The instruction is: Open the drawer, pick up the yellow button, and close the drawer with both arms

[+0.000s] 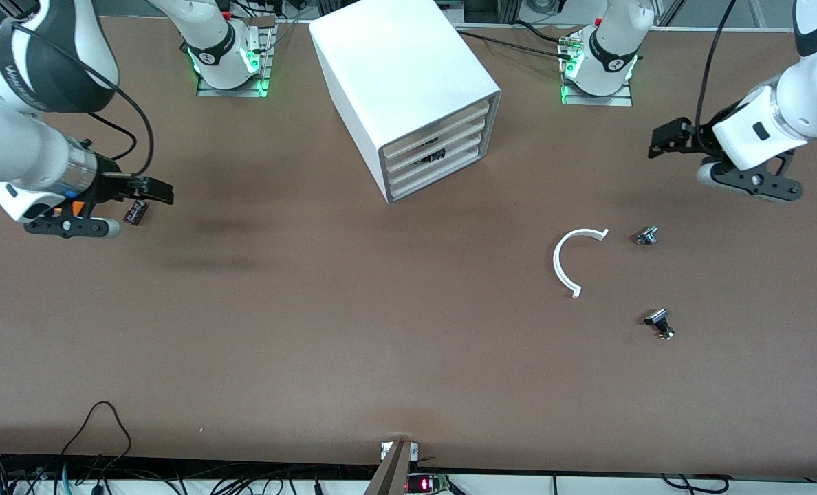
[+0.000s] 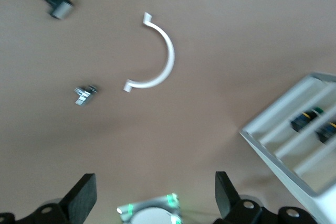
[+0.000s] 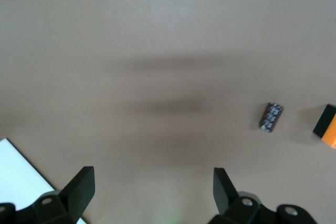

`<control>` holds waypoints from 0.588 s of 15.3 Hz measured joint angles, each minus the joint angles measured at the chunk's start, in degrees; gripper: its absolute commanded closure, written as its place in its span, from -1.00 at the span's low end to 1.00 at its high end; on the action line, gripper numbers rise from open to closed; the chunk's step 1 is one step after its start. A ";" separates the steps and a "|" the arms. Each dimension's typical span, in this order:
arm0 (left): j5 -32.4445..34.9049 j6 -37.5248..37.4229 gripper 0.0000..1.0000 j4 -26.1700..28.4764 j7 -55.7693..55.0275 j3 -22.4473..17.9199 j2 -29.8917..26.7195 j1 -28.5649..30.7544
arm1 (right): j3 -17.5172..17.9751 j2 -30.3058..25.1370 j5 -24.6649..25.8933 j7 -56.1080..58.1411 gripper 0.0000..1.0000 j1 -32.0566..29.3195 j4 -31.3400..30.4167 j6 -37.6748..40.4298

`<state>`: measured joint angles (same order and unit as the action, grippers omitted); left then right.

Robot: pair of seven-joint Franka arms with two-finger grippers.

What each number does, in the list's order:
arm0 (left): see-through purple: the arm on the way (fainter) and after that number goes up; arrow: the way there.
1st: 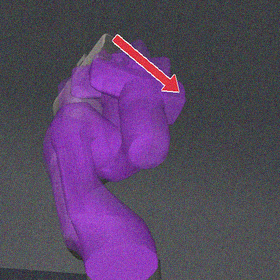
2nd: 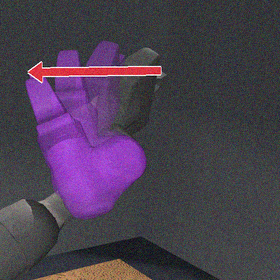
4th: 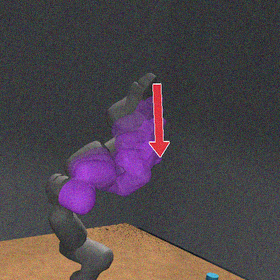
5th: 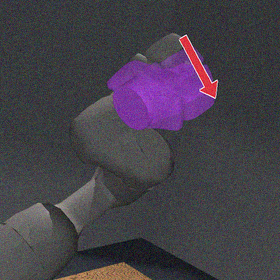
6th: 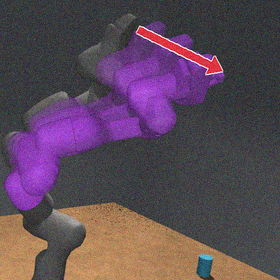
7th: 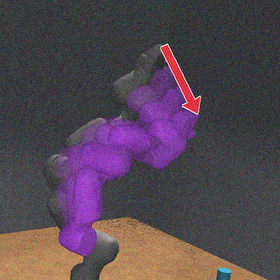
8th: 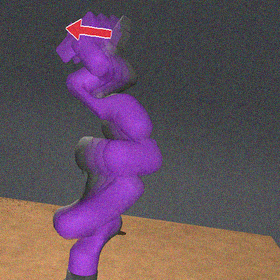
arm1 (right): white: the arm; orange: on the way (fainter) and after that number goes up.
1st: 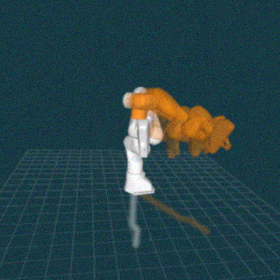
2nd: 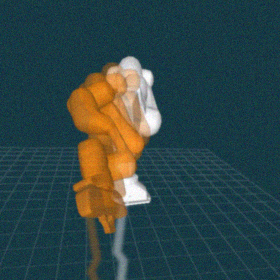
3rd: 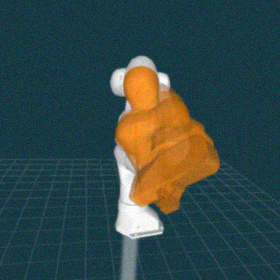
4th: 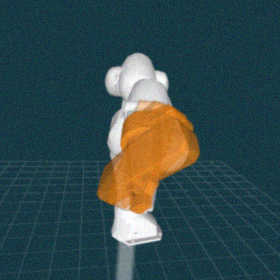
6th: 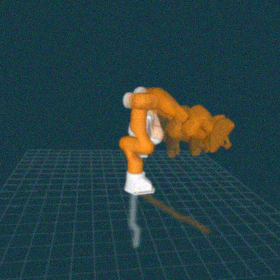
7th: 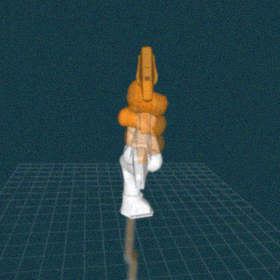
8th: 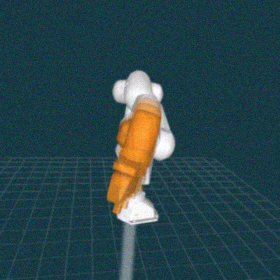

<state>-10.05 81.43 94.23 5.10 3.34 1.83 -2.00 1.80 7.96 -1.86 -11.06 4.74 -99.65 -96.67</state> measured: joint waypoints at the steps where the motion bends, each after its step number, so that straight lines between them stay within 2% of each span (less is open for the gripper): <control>1: -2.99 -2.54 -0.99 0.02 0.00 -0.01 0.44 0.06 | 0.05 0.41 -0.01 -2.38 -1.00 0.99 0.00 -0.23; 4: -11.13 -8.56 -0.99 0.12 0.00 -0.03 2.71 0.27 | 0.17 1.14 -0.02 -9.33 -1.00 3.94 0.02 -0.55; 9: -22.09 -10.12 -0.99 0.48 0.43 0.55 7.29 -0.50 | 0.18 2.58 -2.11 -13.62 -1.00 5.78 0.07 -2.30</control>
<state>-32.14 71.31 94.71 5.54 3.90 9.12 -2.51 1.98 10.54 -3.98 -24.68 10.52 -99.57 -98.96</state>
